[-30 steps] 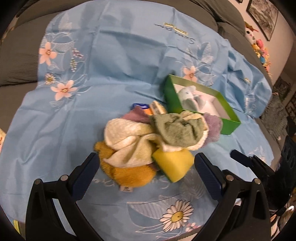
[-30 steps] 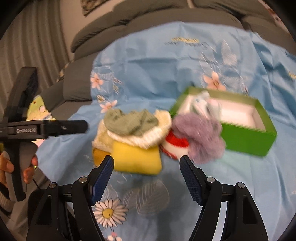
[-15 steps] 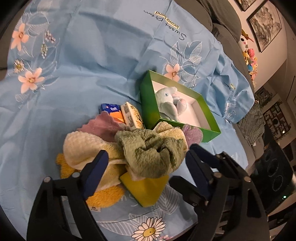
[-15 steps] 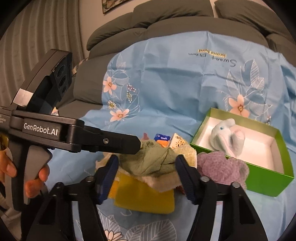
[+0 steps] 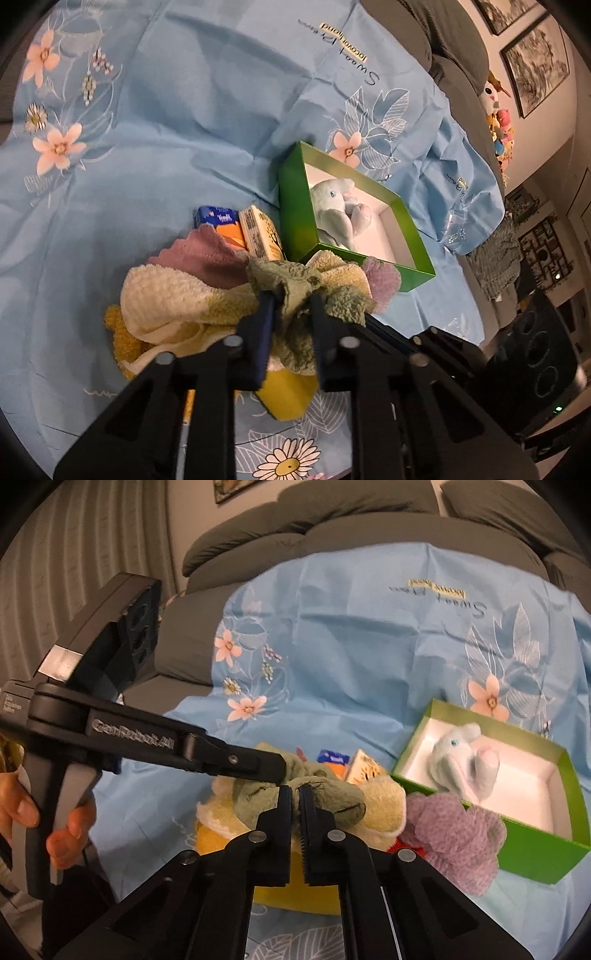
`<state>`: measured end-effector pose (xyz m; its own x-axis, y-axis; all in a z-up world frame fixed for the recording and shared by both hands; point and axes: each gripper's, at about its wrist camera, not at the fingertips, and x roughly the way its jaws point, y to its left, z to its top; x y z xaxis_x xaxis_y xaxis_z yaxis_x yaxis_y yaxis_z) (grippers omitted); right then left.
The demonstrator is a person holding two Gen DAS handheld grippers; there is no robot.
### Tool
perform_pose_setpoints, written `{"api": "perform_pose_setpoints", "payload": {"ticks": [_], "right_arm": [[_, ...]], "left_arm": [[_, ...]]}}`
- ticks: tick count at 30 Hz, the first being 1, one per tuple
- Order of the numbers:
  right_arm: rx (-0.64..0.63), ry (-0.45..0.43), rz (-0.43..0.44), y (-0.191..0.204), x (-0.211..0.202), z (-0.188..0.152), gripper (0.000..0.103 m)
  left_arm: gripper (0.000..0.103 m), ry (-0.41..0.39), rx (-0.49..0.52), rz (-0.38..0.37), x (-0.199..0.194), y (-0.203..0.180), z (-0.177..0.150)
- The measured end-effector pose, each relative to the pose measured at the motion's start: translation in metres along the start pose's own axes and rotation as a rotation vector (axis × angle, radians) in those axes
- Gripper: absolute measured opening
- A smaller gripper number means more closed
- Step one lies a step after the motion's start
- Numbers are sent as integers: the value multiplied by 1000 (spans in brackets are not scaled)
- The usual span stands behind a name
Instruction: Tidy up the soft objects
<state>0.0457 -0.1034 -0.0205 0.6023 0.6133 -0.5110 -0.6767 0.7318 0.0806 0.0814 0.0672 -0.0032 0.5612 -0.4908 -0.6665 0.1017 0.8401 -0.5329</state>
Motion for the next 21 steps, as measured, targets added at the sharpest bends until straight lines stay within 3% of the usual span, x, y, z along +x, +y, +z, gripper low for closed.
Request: {"api": "perform_pose_setpoints", "payload": {"ticks": [11, 21], "right_arm": [[-38, -127, -15, 5, -40, 37, 5], [-24, -179, -125, -38, -57, 65, 5]], "left_arm": [[11, -94, 79, -19, -36, -34, 20], [11, -97, 186, -14, -10, -92, 62]]}}
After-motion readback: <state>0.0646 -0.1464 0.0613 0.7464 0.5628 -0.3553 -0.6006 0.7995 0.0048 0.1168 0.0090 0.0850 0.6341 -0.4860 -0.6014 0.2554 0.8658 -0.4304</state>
